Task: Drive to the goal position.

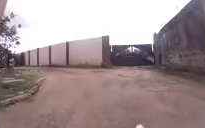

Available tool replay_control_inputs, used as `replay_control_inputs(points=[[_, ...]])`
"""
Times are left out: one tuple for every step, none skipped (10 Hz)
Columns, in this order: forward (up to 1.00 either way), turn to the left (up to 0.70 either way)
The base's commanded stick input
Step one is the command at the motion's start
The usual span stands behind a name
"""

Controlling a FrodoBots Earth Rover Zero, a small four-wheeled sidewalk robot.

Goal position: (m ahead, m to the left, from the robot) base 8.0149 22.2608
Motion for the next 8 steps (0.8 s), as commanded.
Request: replay_control_inputs(points=[[0.50, -0.01], [0.50, -0.01], [0.50, -0.01], [0.50, -0.01], [0.50, -0.01], [0.50, -0.01], [0.50, -0.01], [0.50, -0.01]])
